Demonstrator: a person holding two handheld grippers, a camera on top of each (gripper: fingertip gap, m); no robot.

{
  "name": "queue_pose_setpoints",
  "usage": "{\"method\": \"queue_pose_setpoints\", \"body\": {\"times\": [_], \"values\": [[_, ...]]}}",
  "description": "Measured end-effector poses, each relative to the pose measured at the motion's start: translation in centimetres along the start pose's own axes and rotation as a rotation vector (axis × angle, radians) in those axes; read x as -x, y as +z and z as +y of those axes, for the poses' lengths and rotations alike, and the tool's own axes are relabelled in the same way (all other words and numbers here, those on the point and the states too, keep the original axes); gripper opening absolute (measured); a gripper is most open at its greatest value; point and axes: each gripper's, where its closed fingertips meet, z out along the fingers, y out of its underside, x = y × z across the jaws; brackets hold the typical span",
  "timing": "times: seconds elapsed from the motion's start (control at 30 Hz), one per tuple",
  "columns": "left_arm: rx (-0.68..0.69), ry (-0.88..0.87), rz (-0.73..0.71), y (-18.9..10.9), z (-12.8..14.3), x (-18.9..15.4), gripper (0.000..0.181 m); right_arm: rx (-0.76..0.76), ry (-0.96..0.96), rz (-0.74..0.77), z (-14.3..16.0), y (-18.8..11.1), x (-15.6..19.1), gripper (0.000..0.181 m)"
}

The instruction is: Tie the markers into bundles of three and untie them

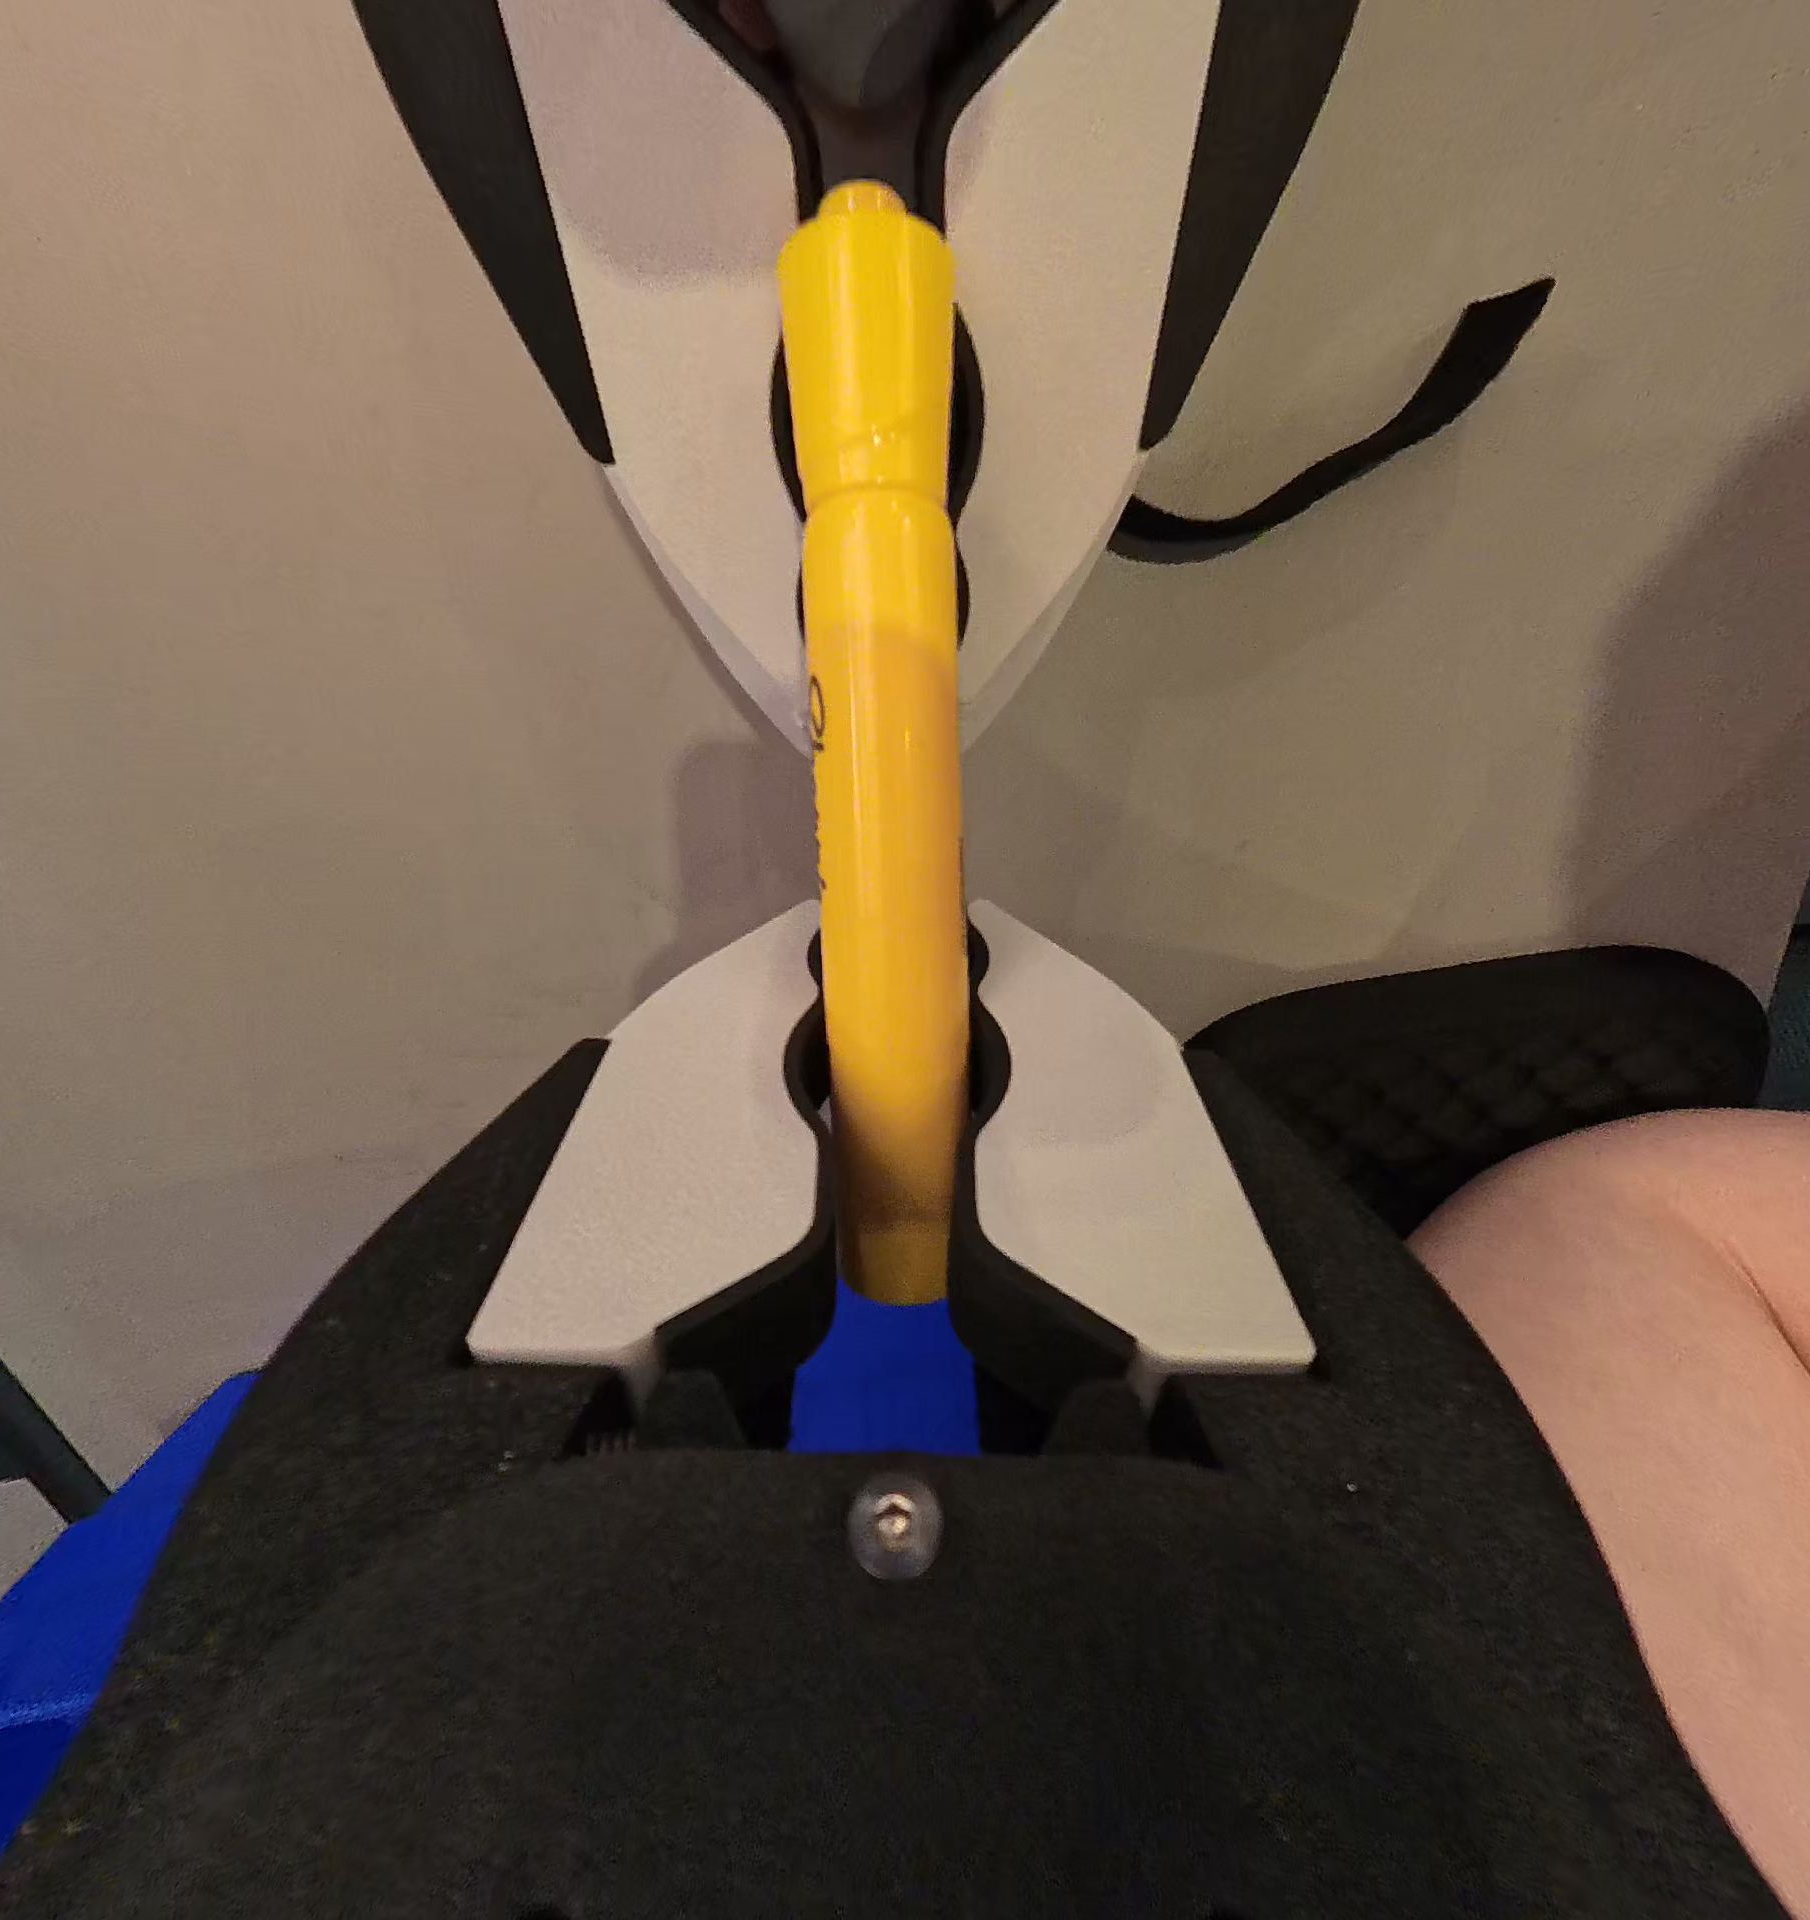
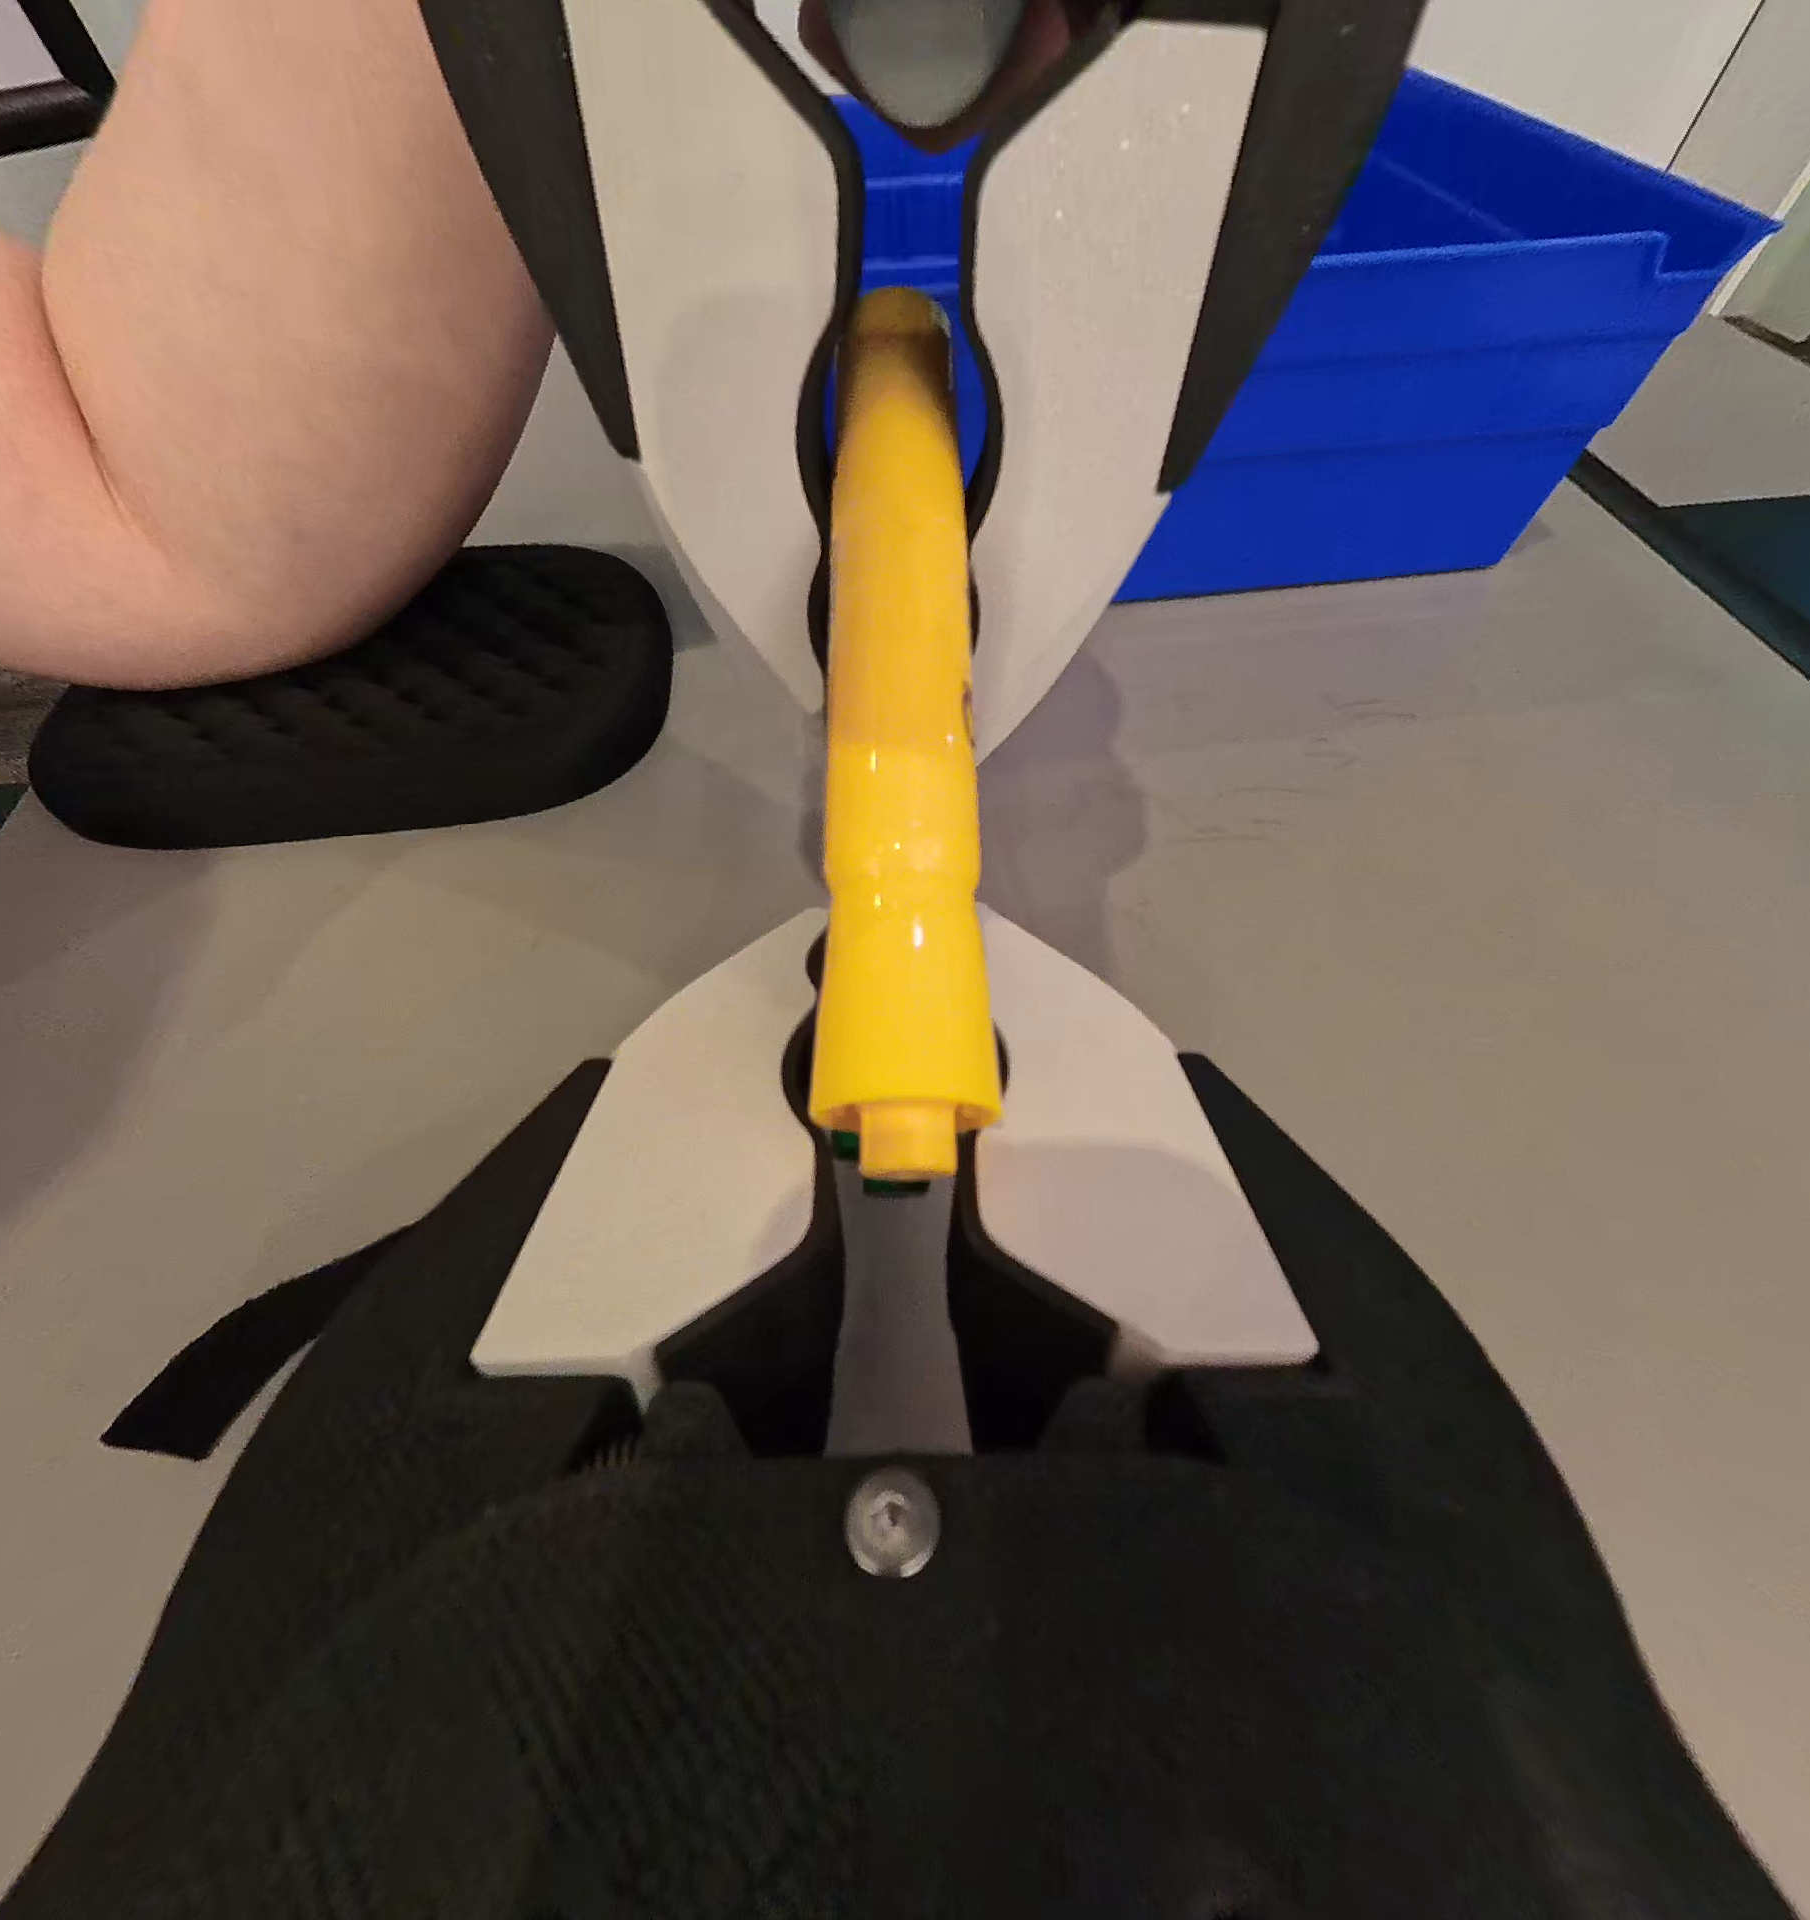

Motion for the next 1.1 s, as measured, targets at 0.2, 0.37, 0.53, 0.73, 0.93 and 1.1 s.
{"method": "queue_pose_setpoints", "body": {"times": [0.2, 0.37, 0.53, 0.73, 0.93, 1.1], "values": [[0.057, -0.006, 0.003, 0.8, 0.3, 0.1, 0.022, 0.038, 0.003, 0.002, 0.1, -0.7, -0.1, 0.020], [0.120, -0.001, 0.011, 2.0, 0.4, 0.3, 0.022, 0.110, -0.006, 0.013, 1.2, -1.2, -0.3, 0.020], [0.126, 0.003, -0.003, 2.4, 0.0, 0.7, 0.022, 0.139, 0.017, 0.011, 1.6, -1.8, -0.5, 0.020], [0.126, 0.002, -0.007, 2.5, -0.3, 0.8, 0.022, 0.164, 0.024, 0.019, 1.6, -2.1, -0.5, 0.020], [0.134, 0.004, -0.019, 2.7, -0.6, 0.9, 0.022, 0.189, 0.029, 0.023, 1.8, -2.6, -0.6, 0.020], [0.086, 0.023, -0.043, 2.3, -1.5, 1.4, 0.022, 0.182, 0.051, 0.026, 1.6, -3.2, -0.9, 0.020]]}}
